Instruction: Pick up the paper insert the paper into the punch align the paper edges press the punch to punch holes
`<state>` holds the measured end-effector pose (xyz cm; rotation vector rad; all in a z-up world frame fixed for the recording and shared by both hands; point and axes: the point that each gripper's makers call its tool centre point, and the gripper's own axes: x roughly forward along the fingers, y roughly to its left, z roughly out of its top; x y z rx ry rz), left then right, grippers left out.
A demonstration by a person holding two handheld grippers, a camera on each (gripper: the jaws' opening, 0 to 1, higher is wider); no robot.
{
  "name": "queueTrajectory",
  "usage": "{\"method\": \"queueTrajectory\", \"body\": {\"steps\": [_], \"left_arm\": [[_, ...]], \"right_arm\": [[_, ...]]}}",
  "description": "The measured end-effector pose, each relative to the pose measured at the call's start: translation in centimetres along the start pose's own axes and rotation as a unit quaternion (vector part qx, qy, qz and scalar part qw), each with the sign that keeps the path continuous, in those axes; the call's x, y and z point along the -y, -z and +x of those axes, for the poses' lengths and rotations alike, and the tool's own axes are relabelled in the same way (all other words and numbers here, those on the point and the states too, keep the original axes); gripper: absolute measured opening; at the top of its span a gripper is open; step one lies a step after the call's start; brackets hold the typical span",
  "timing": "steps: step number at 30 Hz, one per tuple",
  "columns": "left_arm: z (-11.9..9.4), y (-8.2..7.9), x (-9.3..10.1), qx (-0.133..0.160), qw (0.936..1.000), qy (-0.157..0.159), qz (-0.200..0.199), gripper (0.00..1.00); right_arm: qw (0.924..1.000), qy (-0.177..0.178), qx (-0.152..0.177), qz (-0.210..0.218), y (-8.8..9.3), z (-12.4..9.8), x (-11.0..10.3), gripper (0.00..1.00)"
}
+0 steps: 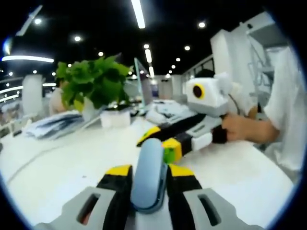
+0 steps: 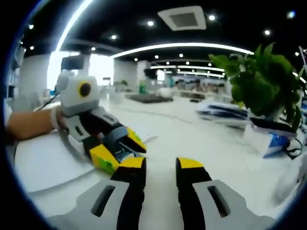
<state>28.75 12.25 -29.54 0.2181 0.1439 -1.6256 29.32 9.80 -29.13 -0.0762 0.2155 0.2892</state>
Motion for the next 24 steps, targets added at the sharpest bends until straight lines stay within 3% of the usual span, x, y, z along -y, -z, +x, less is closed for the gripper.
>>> {"method": "queueTrajectory", "body": {"steps": [4,7,9,13,17,18,21,24], "left_arm": [[-0.1,0.1,-0.2,0.000,1.0000,0.000,0.000,0.29],[-0.1,0.1,-0.3,0.000,1.0000,0.000,0.001,0.29],[-0.1,0.1,-0.3,0.000,1.0000,0.000,0.001,0.29],[0.0,0.1,-0.1,0.000,1.0000,0.000,0.001,0.29],[0.0,0.1,0.0,0.000,1.0000,0.000,0.002,0.29],[0.0,0.1,0.0,0.000,1.0000,0.000,0.002,0.29],[0.0,0.1,0.1,0.000,1.0000,0.000,0.002,0.29],[0.0,0.1,0.1,0.000,1.0000,0.000,0.002,0.29]], "right_arm": [[0.9982,0.000,0.059,0.004,-2.4,-0.9,0.0,0.20],[0.9951,-0.012,0.088,0.044,-4.4,-1.8,-0.7,0.17],[0.9931,-0.020,0.108,0.042,-6.1,-2.2,-1.3,0.13],[0.9920,-0.023,0.120,0.029,-8.2,-2.0,-3.1,0.05],[0.9952,-0.023,0.095,-0.007,-8.0,-0.2,-4.9,0.05],[0.9957,-0.025,0.084,-0.031,-7.7,0.4,-5.3,0.05],[0.9958,-0.040,0.066,-0.048,-6.7,1.3,-6.5,0.04],[0.9961,-0.028,0.055,-0.063,-5.6,1.7,-6.2,0.04]]}}
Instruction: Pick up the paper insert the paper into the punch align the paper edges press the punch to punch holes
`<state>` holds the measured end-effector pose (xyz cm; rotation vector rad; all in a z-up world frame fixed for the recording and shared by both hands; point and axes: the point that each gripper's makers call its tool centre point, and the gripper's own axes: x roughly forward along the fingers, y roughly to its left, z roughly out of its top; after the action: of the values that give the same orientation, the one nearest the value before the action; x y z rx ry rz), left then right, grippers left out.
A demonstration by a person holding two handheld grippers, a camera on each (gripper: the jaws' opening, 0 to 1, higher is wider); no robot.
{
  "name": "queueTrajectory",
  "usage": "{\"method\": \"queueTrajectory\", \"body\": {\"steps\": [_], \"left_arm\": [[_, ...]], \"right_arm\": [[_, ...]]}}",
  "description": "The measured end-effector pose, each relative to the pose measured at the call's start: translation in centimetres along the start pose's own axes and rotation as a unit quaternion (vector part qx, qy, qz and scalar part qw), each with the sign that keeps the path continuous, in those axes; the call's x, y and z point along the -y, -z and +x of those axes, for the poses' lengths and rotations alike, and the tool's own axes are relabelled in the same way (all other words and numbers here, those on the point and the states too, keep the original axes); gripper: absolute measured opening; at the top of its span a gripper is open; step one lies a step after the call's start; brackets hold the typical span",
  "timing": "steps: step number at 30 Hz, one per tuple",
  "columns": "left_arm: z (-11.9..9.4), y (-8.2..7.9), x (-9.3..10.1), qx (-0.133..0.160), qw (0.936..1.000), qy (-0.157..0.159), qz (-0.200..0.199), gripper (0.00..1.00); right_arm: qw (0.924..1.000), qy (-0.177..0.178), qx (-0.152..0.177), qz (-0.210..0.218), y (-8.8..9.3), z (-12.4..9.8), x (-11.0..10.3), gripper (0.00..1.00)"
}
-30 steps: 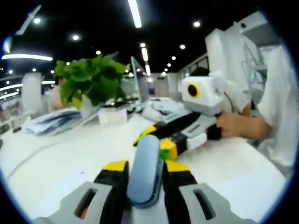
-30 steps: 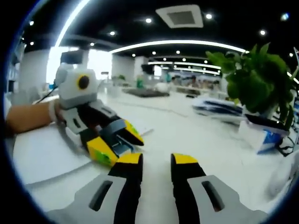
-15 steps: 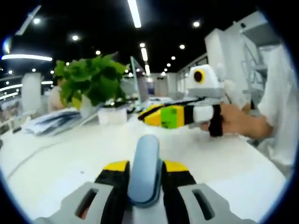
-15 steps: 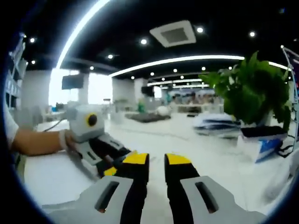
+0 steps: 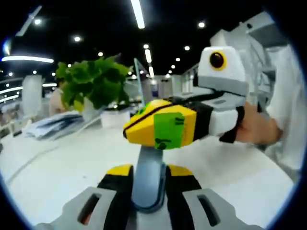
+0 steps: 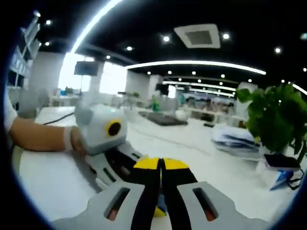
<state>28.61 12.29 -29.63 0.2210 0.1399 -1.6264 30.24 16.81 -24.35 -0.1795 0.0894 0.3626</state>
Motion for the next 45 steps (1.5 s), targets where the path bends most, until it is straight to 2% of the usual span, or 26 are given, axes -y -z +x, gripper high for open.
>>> {"method": "queueTrajectory", "body": {"steps": [1,2,3,4,11,13,14,18,20,25,27,28,29,30,31,34,38,45], "left_arm": [[0.0,0.0,0.0,0.000,1.0000,-0.001,0.000,0.28],[0.0,0.0,0.0,0.000,1.0000,0.000,0.000,0.28],[0.0,0.0,0.1,0.000,1.0000,-0.001,-0.001,0.28],[0.0,0.0,0.1,0.000,1.0000,-0.001,-0.001,0.28],[0.0,0.0,0.0,0.000,1.0000,-0.001,-0.002,0.28],[0.0,0.0,0.0,0.000,1.0000,-0.001,-0.002,0.28],[0.0,0.1,0.0,0.000,1.0000,-0.001,-0.002,0.28],[0.0,0.1,-0.2,-0.001,1.0000,-0.001,-0.003,0.28],[0.0,0.1,-0.1,-0.001,1.0000,-0.001,-0.002,0.28],[0.0,0.1,-0.4,-0.001,1.0000,-0.002,-0.002,0.28],[0.0,0.1,-0.3,-0.002,1.0000,-0.002,-0.001,0.28],[0.0,0.1,-0.3,-0.002,1.0000,-0.002,-0.001,0.28],[0.0,0.1,-0.3,-0.002,1.0000,-0.002,0.001,0.28],[-0.1,0.2,-0.2,-0.002,1.0000,-0.003,0.001,0.28],[-0.1,0.2,-0.1,-0.002,1.0000,-0.003,0.001,0.28],[-0.1,0.2,0.0,-0.003,1.0000,-0.003,0.001,0.28],[-0.2,0.2,-0.1,-0.003,1.0000,-0.003,0.001,0.28],[-0.2,0.2,0.0,-0.002,1.0000,-0.002,0.001,0.28]], "right_arm": [[0.9998,-0.005,0.021,0.006,-0.6,0.1,-0.2,0.04],[0.9999,-0.001,0.013,0.010,-0.3,-0.1,0.1,0.04],[0.9996,-0.003,0.018,0.023,-0.5,-0.1,0.3,0.04],[0.9988,-0.007,0.013,0.046,-0.4,-0.1,0.5,0.04],[0.9990,0.002,0.006,0.045,0.1,-0.5,0.9,0.03],[0.9973,0.001,0.005,0.073,0.5,-0.7,1.1,0.02],[0.9932,-0.006,0.009,0.116,0.6,-0.9,1.1,0.02],[0.9928,-0.005,0.008,0.119,0.8,-1.0,1.2,0.02],[0.9915,0.004,-0.008,0.130,2.0,-1.2,1.4,0.02],[0.9882,0.006,-0.009,0.153,2.7,-1.4,1.3,0.01],[0.9877,0.009,-0.028,0.153,3.9,-1.3,1.2,0.01],[0.9825,0.006,-0.037,0.182,4.6,-1.4,0.9,0.01],[0.9877,-0.011,-0.002,0.156,3.2,-1.0,1.0,0.01],[0.9850,0.000,-0.025,0.171,3.5,-1.3,0.4,0.01],[0.9857,0.001,-0.027,0.166,3.4,-1.3,0.1,0.01],[0.9842,0.000,-0.023,0.176,3.4,-1.1,0.4,0.02],[0.9874,0.003,-0.024,0.156,3.3,-1.0,0.4,0.02],[0.9879,-0.001,-0.019,0.154,2.8,-1.3,0.2,0.03]]}}
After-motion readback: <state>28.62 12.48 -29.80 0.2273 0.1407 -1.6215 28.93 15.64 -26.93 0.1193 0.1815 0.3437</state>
